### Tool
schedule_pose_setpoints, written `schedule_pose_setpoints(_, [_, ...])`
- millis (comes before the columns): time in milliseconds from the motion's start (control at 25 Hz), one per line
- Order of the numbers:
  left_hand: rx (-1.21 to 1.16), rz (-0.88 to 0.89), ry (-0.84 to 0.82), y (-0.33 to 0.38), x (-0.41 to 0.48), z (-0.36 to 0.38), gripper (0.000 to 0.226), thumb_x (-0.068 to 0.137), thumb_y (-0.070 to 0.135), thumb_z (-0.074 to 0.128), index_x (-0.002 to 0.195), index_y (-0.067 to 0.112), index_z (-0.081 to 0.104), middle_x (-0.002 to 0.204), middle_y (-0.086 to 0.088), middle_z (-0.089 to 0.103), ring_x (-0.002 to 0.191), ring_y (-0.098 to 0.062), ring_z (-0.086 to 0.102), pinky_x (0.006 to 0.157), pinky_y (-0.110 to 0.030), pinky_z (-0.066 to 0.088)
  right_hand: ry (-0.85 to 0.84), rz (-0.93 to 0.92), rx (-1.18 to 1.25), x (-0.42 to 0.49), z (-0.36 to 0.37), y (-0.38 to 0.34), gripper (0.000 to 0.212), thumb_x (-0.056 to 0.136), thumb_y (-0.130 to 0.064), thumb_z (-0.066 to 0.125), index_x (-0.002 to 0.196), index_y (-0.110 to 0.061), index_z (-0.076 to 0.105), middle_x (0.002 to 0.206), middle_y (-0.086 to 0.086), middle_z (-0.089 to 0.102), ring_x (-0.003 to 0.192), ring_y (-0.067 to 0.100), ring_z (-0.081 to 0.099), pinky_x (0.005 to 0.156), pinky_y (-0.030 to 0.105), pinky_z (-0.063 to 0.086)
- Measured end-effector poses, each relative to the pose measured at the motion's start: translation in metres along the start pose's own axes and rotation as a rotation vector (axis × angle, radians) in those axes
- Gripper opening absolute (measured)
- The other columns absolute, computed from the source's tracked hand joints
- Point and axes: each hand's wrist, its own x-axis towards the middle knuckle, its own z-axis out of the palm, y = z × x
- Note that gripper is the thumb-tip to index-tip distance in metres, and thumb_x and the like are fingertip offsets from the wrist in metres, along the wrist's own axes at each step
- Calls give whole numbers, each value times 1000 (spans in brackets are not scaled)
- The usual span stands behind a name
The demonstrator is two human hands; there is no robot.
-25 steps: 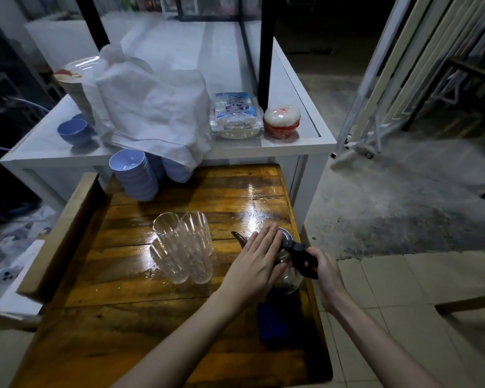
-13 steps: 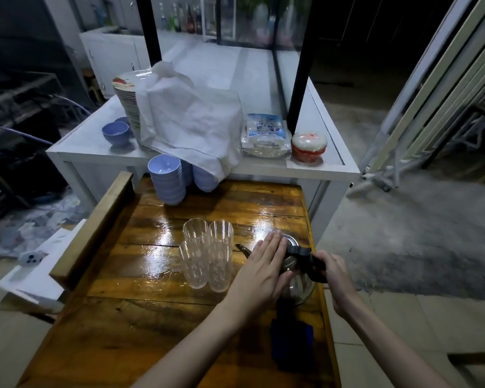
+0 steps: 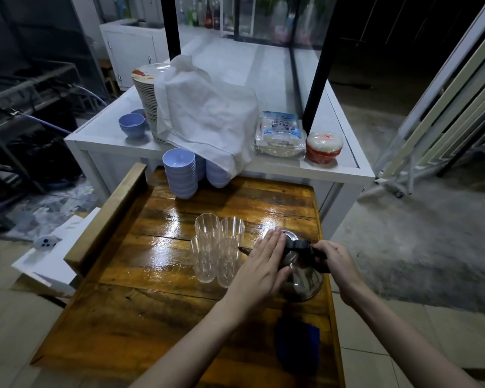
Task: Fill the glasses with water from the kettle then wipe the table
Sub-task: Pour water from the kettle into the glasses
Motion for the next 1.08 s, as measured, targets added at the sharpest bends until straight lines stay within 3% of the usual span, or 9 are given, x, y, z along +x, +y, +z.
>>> schedule_pose_setpoints(160, [-23,-14,21,0,-1,0,71,96,56,7,154,15,-2,162,-1,-8,149,-9,-12,122,-31,-2,-16,-8,-26,4,0,-5,30,98,-17,48,71,-10,60,73,7,57,73,17,55,66,29,44])
schedule_pose_setpoints(480, [-89,-29,81,5,-3,-1,60,104,33,25,153,14,-3,161,0,-10,148,-7,-12,122,-29,-3,-35,-78,-184,14,-4,-13,35,99,-23,48,69,-10,60,72,6,59,72,18,56,67,32,45])
schedule_pose_setpoints(1080, [-117,-67,102,6,2,-1,60,104,35,26,154,14,-2,162,0,-10,148,-7,-13,122,-32,0,-42,-116,-220,25,-5,-22,33,97,-24,50,69,-10,63,72,8,61,73,19,57,68,35,44])
